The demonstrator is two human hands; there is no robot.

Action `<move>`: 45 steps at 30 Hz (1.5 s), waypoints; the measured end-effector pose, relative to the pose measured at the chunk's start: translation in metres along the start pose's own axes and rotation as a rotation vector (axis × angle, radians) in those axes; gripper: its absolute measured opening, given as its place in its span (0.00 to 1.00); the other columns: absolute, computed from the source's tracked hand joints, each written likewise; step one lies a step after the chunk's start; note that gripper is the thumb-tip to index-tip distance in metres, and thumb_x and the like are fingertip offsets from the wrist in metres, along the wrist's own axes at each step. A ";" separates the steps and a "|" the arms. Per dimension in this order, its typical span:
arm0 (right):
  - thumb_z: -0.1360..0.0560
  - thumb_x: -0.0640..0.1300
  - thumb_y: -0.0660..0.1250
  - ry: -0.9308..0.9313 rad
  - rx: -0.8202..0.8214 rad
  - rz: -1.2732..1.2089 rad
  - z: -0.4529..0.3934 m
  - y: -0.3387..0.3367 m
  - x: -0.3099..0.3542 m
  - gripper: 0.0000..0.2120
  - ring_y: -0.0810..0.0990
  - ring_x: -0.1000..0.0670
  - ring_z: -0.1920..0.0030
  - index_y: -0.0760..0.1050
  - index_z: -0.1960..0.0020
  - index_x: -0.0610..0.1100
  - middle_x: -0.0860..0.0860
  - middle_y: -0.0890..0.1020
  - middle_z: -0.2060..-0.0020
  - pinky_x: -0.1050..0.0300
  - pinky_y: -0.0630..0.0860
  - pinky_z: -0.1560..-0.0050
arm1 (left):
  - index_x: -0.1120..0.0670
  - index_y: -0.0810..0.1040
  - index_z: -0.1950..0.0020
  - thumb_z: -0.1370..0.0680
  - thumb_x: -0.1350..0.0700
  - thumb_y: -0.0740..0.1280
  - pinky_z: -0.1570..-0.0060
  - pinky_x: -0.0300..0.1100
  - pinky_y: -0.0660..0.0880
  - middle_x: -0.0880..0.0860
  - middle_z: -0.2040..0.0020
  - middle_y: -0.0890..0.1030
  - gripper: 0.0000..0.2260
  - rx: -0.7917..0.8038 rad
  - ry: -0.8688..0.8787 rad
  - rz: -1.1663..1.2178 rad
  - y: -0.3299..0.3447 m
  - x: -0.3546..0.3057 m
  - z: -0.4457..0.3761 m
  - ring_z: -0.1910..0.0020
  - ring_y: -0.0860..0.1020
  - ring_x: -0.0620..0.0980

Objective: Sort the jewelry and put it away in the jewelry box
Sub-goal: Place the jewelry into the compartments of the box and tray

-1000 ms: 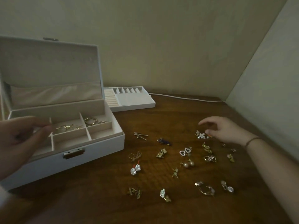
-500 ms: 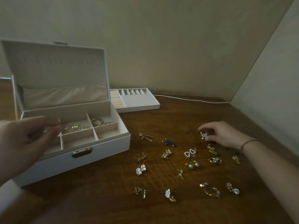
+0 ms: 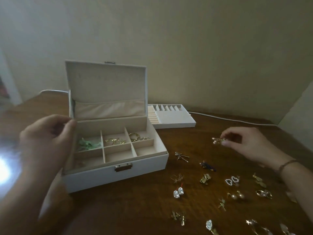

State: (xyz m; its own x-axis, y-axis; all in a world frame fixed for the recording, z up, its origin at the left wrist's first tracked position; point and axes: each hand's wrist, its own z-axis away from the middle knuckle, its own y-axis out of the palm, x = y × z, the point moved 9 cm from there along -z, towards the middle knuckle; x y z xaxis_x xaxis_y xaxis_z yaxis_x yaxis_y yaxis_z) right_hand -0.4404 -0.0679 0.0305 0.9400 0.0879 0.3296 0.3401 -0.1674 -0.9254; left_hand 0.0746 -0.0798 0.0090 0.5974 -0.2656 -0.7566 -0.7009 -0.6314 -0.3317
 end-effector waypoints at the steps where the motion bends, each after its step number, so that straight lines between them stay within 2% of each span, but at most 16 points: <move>1: 0.29 0.50 0.73 -0.053 -0.018 -0.056 -0.006 -0.001 0.027 0.09 0.78 0.65 0.56 0.77 0.56 0.64 0.65 0.80 0.60 0.67 0.69 0.61 | 0.48 0.83 0.53 0.23 0.46 0.69 0.65 0.42 0.75 0.46 0.64 0.82 0.07 -0.010 0.031 0.001 -0.001 -0.009 0.001 0.65 0.78 0.45; 4: 0.30 0.51 0.73 -0.225 0.004 -0.192 -0.022 0.006 0.112 0.05 0.78 0.65 0.55 0.79 0.55 0.60 0.67 0.80 0.58 0.70 0.72 0.64 | 0.50 0.84 0.54 0.23 0.53 0.72 0.61 0.47 0.79 0.50 0.64 0.82 0.02 0.037 0.050 0.027 0.001 -0.022 0.005 0.65 0.79 0.48; 6: 0.29 0.49 0.73 -0.302 0.029 -0.299 -0.031 0.017 0.160 0.04 0.79 0.62 0.56 0.80 0.55 0.57 0.61 0.82 0.59 0.71 0.74 0.61 | 0.54 0.85 0.54 0.23 0.57 0.72 0.59 0.54 0.80 0.54 0.64 0.83 0.03 0.063 0.055 0.020 0.006 -0.021 0.006 0.64 0.81 0.54; 8: 0.28 0.46 0.73 -0.366 0.080 -0.381 -0.038 0.037 0.203 0.03 0.79 0.58 0.57 0.81 0.54 0.52 0.54 0.83 0.60 0.71 0.75 0.59 | 0.55 0.85 0.54 0.23 0.58 0.72 0.59 0.54 0.80 0.54 0.65 0.82 0.03 0.071 0.050 0.034 0.009 -0.019 0.005 0.64 0.81 0.55; 11: 0.28 0.46 0.74 -0.428 0.206 -0.386 -0.043 0.076 0.248 0.04 0.79 0.58 0.59 0.82 0.54 0.49 0.53 0.83 0.61 0.69 0.75 0.61 | 0.55 0.85 0.55 0.23 0.58 0.72 0.61 0.51 0.80 0.52 0.66 0.82 0.03 0.085 0.045 0.057 0.012 -0.017 0.005 0.66 0.80 0.52; 14: 0.27 0.50 0.73 -0.437 0.340 -0.229 -0.047 0.116 0.269 0.05 0.78 0.61 0.61 0.82 0.52 0.51 0.56 0.82 0.60 0.68 0.73 0.63 | 0.51 0.84 0.57 0.23 0.57 0.72 0.63 0.48 0.79 0.49 0.67 0.82 0.04 0.078 0.044 0.060 0.011 -0.017 0.005 0.67 0.80 0.47; 17: 0.27 0.51 0.73 -0.425 0.407 -0.127 -0.052 0.142 0.275 0.06 0.79 0.58 0.58 0.82 0.52 0.51 0.57 0.81 0.59 0.64 0.77 0.59 | 0.49 0.84 0.57 0.23 0.57 0.72 0.64 0.48 0.79 0.48 0.68 0.81 0.05 0.076 0.055 0.073 0.010 -0.017 0.004 0.68 0.78 0.47; 22: 0.27 0.50 0.73 -0.371 0.431 -0.138 -0.059 0.153 0.274 0.04 0.83 0.58 0.66 0.83 0.56 0.50 0.55 0.84 0.67 0.66 0.76 0.71 | 0.51 0.84 0.58 0.23 0.58 0.72 0.66 0.47 0.76 0.49 0.71 0.79 0.05 0.074 0.065 0.077 0.011 -0.016 0.003 0.68 0.76 0.49; 25: 0.25 0.52 0.71 -0.373 0.442 -0.160 -0.058 0.151 0.272 0.06 0.84 0.57 0.63 0.83 0.54 0.51 0.56 0.85 0.64 0.61 0.82 0.63 | 0.49 0.83 0.59 0.23 0.57 0.72 0.66 0.43 0.73 0.48 0.72 0.77 0.06 0.086 0.066 0.078 0.013 -0.015 0.004 0.70 0.74 0.46; 27: 0.24 0.50 0.70 -0.376 0.417 -0.178 -0.059 0.142 0.267 0.05 0.83 0.58 0.59 0.83 0.51 0.52 0.57 0.85 0.61 0.63 0.80 0.58 | 0.47 0.82 0.60 0.23 0.57 0.72 0.66 0.41 0.72 0.47 0.72 0.77 0.07 0.096 0.066 0.072 0.014 -0.015 0.004 0.70 0.74 0.44; 30: 0.24 0.46 0.69 -0.347 0.296 -0.257 -0.061 0.108 0.247 0.05 0.80 0.62 0.58 0.83 0.50 0.51 0.57 0.85 0.60 0.72 0.73 0.61 | 0.46 0.82 0.59 0.23 0.57 0.72 0.65 0.43 0.74 0.47 0.71 0.78 0.08 0.122 0.064 0.058 0.013 -0.020 0.006 0.70 0.75 0.46; 34: 0.24 0.47 0.69 -0.284 0.117 -0.254 -0.048 0.047 0.186 0.04 0.79 0.63 0.59 0.82 0.52 0.54 0.58 0.84 0.64 0.73 0.72 0.63 | 0.49 0.82 0.56 0.22 0.58 0.71 0.62 0.52 0.81 0.51 0.68 0.81 0.05 0.177 0.086 0.040 0.011 -0.035 0.012 0.67 0.79 0.53; 37: 0.25 0.48 0.70 -0.151 0.012 -0.164 -0.032 0.005 0.109 0.05 0.79 0.66 0.58 0.81 0.53 0.58 0.65 0.83 0.62 0.72 0.68 0.66 | 0.50 0.83 0.52 0.20 0.49 0.66 0.64 0.53 0.80 0.47 0.67 0.80 0.08 0.231 0.268 -0.155 0.013 -0.058 0.021 0.68 0.79 0.54; 41: 0.22 0.36 0.65 0.150 -0.096 -0.099 0.001 -0.041 -0.033 0.18 0.78 0.59 0.70 0.80 0.57 0.59 0.60 0.85 0.63 0.58 0.75 0.64 | 0.41 0.79 0.48 0.22 0.39 0.60 0.70 0.47 0.77 0.41 0.66 0.75 0.11 0.345 0.492 -0.307 0.036 -0.076 0.040 0.71 0.75 0.50; 43: 0.23 0.29 0.59 0.297 -0.073 -0.037 0.023 -0.050 -0.093 0.24 0.77 0.52 0.67 0.79 0.58 0.58 0.53 0.86 0.60 0.50 0.77 0.61 | 0.35 0.76 0.44 0.22 0.35 0.60 0.72 0.45 0.75 0.35 0.59 0.75 0.11 0.467 0.535 -0.339 0.063 -0.059 0.048 0.71 0.72 0.46; 45: 0.23 0.28 0.57 0.382 -0.047 0.011 0.041 -0.051 -0.130 0.25 0.77 0.52 0.62 0.77 0.58 0.58 0.49 0.85 0.54 0.51 0.76 0.57 | 0.29 0.72 0.43 0.24 0.32 0.60 0.73 0.42 0.73 0.31 0.52 0.73 0.11 0.540 0.494 -0.423 0.081 -0.024 0.042 0.71 0.70 0.40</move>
State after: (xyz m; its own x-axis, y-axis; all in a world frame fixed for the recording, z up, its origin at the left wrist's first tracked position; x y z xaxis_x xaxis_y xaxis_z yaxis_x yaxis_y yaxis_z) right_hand -0.5811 -0.0306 0.0267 0.8827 -0.2845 0.3741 0.3226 -0.2119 -0.9225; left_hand -0.0127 -0.0939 -0.0233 0.8653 -0.4521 -0.2165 -0.3946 -0.3480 -0.8504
